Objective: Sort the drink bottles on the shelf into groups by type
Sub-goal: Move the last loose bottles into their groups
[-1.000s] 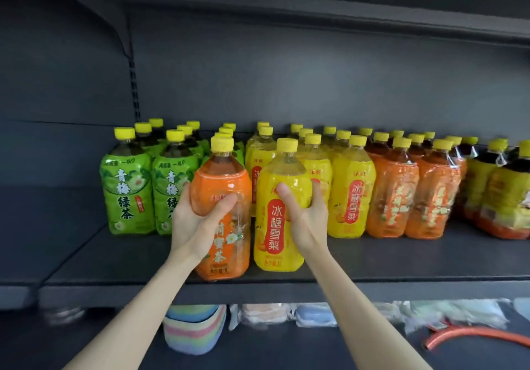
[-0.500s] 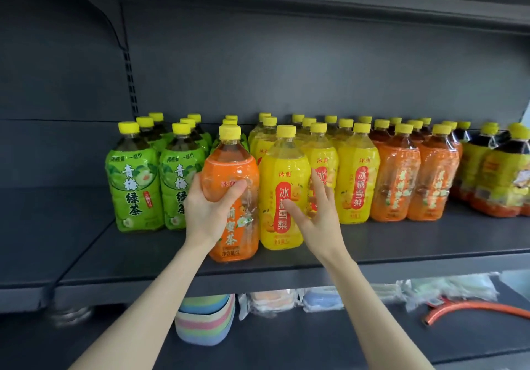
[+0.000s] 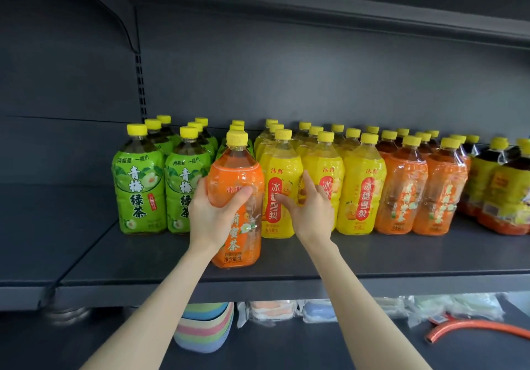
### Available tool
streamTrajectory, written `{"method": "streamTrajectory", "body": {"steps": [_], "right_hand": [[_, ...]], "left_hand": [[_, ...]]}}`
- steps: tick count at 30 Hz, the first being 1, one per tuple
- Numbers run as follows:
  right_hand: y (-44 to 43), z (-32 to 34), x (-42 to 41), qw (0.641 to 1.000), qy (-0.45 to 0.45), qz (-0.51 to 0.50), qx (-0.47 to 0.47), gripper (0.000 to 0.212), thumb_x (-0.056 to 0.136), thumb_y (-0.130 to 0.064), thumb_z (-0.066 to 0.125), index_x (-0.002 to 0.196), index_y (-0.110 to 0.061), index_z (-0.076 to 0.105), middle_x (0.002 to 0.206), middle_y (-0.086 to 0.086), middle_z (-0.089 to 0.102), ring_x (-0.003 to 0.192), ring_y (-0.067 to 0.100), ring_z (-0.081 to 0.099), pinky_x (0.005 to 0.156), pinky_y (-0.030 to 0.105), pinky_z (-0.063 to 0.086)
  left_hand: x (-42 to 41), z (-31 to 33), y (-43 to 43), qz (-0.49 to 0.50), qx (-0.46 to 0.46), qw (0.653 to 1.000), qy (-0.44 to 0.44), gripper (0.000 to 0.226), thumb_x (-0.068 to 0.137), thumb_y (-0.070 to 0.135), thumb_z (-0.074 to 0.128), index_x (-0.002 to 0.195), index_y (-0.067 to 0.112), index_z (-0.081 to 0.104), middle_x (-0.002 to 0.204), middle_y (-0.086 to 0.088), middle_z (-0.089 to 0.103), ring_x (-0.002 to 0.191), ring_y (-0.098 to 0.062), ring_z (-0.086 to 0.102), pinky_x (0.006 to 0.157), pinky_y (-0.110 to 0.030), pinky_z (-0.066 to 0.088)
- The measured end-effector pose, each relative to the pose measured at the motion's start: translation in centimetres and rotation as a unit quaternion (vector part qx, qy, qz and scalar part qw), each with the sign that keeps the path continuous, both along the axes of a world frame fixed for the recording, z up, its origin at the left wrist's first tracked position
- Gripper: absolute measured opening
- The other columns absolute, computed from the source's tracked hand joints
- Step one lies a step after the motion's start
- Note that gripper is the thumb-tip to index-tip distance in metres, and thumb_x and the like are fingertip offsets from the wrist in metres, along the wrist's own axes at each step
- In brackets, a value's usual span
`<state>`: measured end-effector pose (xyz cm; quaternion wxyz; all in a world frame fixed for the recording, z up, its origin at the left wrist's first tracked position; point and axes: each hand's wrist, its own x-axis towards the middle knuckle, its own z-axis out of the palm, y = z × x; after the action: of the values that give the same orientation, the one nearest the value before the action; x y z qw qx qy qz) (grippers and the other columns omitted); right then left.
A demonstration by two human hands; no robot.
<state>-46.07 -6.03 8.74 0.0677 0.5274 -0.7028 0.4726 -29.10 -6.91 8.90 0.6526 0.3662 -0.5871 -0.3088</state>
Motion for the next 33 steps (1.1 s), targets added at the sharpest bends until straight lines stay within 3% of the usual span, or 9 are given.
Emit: {"method": "streamTrajectory", "body": {"steps": [8, 12, 16, 18, 22, 24, 27, 31, 33], "right_hand": [[-1.0, 0.5, -0.2, 0.999, 0.048, -0.019, 0.006, 0.077, 0.078, -0.057, 0.066, 0.140, -0.020, 0.037, 0.086, 0.009, 0.068, 0.075, 0.029, 0.065, 0.059, 0.036, 0.051], [-1.2, 0.5, -0.3, 0.999, 0.044, -0.019, 0.019, 0.075, 0.081, -0.056, 0.064, 0.140, -0.020, 0.033, 0.078, 0.008, 0.067, 0.069, 0.027, 0.064, 0.056, 0.034, 0.048], [-0.3, 0.9, 0.0, 0.999, 0.033, 0.011, 0.038, 0.072, 0.084, -0.052, 0.064, 0.140, -0.020, 0.033, 0.087, 0.006, 0.068, 0.077, 0.026, 0.066, 0.059, 0.033, 0.048], [1.3, 0.6, 0.0, 0.996, -0.043, 0.075, 0.010, 0.065, 0.086, -0.048, 0.063, 0.138, -0.020, 0.038, 0.096, 0.001, 0.067, 0.085, 0.019, 0.065, 0.066, 0.031, 0.051], [5.9, -0.2, -0.3, 0.944, -0.206, 0.256, -0.034, 0.051, 0.086, -0.052, 0.055, 0.132, -0.030, 0.048, 0.113, -0.007, 0.064, 0.106, 0.011, 0.061, 0.084, 0.022, 0.050], [7.8, -0.1, -0.8, 0.915, -0.240, 0.324, -0.016, 0.061, 0.083, -0.056, 0.049, 0.139, -0.033, 0.041, 0.125, -0.011, 0.058, 0.114, 0.001, 0.056, 0.091, 0.020, 0.047], [9.8, 0.2, -1.8, 0.886, -0.264, 0.381, -0.003, 0.068, 0.083, -0.047, 0.045, 0.146, -0.030, 0.025, 0.126, -0.023, 0.048, 0.108, -0.020, 0.051, 0.085, 0.008, 0.045], [12.8, 0.2, -5.4, 0.882, -0.292, 0.367, -0.037, 0.068, 0.087, -0.047, 0.041, 0.149, -0.029, 0.019, 0.137, -0.015, 0.048, 0.122, -0.004, 0.051, 0.102, 0.025, 0.045], [14.7, 0.3, -8.4, 0.885, -0.303, 0.349, -0.060, 0.066, 0.087, -0.046, 0.039, 0.148, -0.027, 0.021, 0.136, -0.013, 0.049, 0.119, -0.004, 0.053, 0.098, 0.021, 0.046]], "left_hand": [[-0.1, -0.1, 0.0, -0.002, 0.004, 1.000, 0.003, 0.053, 0.051, 0.066, 0.065, 0.094, 0.040, 0.049, 0.097, 0.011, 0.064, 0.090, -0.004, 0.062, 0.073, -0.015, 0.046], [-0.1, 0.0, 0.1, -0.008, 0.008, 1.000, 0.006, 0.054, 0.051, 0.065, 0.066, 0.096, 0.038, 0.050, 0.098, 0.011, 0.064, 0.089, -0.003, 0.062, 0.073, -0.014, 0.046], [0.0, 0.5, 0.8, -0.017, 0.022, 1.000, 0.001, 0.060, 0.058, 0.052, 0.079, 0.105, 0.030, 0.049, 0.097, 0.010, 0.063, 0.088, 0.000, 0.059, 0.070, -0.012, 0.042], [-0.1, 0.7, 1.2, -0.023, 0.031, 0.999, 0.007, 0.058, 0.062, 0.047, 0.075, 0.110, 0.025, 0.049, 0.099, 0.007, 0.063, 0.088, 0.001, 0.058, 0.070, -0.012, 0.041], [-1.0, 0.9, 2.3, -0.041, 0.032, 0.998, 0.027, 0.065, 0.060, 0.051, 0.079, 0.111, 0.024, 0.050, 0.101, 0.007, 0.064, 0.088, -0.002, 0.060, 0.069, -0.015, 0.043], [-2.3, 0.8, 3.7, -0.058, 0.032, 0.997, 0.037, 0.073, 0.058, 0.056, 0.079, 0.116, 0.021, 0.052, 0.103, 0.006, 0.065, 0.090, -0.003, 0.062, 0.069, -0.017, 0.045], [-5.6, 1.2, 6.3, -0.112, 0.016, 0.992, 0.048, 0.065, 0.063, 0.048, 0.067, 0.120, 0.020, 0.052, 0.104, 0.007, 0.066, 0.086, 0.000, 0.065, 0.066, -0.011, 0.048], [-11.5, 1.8, 9.9, -0.182, -0.006, 0.982, 0.045, 0.052, 0.074, 0.048, 0.054, 0.120, 0.025, 0.050, 0.107, 0.009, 0.065, 0.090, 0.005, 0.064, 0.069, -0.009, 0.049], [-14.8, 1.9, 11.5, -0.210, -0.002, 0.977, 0.038, 0.046, 0.077, 0.054, 0.045, 0.118, 0.034, 0.047, 0.110, 0.013, 0.063, 0.093, 0.007, 0.062, 0.072, -0.009, 0.049]]}}
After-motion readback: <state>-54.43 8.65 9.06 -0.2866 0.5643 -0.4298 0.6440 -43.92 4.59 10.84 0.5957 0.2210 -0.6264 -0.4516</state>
